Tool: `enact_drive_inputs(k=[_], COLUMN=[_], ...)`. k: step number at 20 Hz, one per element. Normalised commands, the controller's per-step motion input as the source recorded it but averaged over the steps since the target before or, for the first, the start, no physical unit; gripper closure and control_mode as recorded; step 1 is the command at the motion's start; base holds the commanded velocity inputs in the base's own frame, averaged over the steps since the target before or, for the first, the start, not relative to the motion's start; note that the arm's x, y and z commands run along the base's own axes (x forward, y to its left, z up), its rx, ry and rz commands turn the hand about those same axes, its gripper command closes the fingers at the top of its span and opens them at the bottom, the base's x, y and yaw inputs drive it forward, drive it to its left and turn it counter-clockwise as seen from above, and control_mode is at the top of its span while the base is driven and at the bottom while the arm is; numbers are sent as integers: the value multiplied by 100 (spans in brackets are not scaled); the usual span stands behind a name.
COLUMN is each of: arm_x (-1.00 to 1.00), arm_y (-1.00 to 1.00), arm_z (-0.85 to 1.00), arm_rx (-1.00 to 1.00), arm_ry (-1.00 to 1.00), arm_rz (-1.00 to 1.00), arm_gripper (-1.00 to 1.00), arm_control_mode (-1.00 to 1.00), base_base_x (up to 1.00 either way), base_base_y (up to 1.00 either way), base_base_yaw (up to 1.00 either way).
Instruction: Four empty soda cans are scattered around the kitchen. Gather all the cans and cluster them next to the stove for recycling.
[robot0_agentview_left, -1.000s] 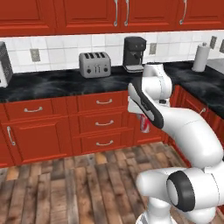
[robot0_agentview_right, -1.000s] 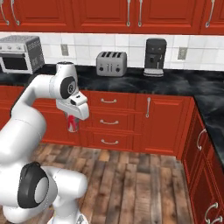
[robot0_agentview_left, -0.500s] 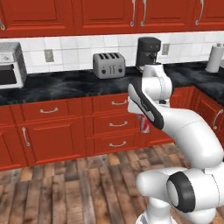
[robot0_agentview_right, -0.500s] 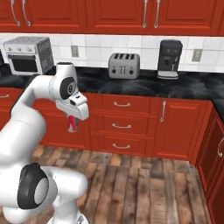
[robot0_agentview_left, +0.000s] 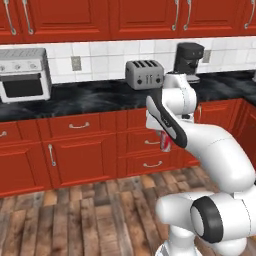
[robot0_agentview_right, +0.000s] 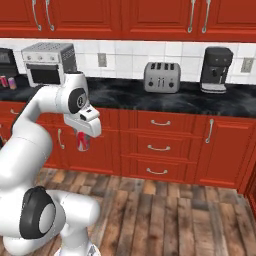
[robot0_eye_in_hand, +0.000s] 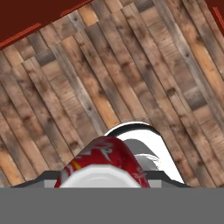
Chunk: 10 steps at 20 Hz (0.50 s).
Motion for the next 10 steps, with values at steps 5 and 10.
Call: enact_drive_inputs(k=[5, 10], arm_x=[0, 0], arm_y=[0, 0], arm_z=[0, 0], arm_rx=[0, 0], arm_ry=[0, 0], arm_rz=[0, 0], arm_gripper=[100, 100], arm_control_mode=[100, 100], base_base_x=[39, 40], base_base_y=[49, 41], base_base_yaw=[1, 3])
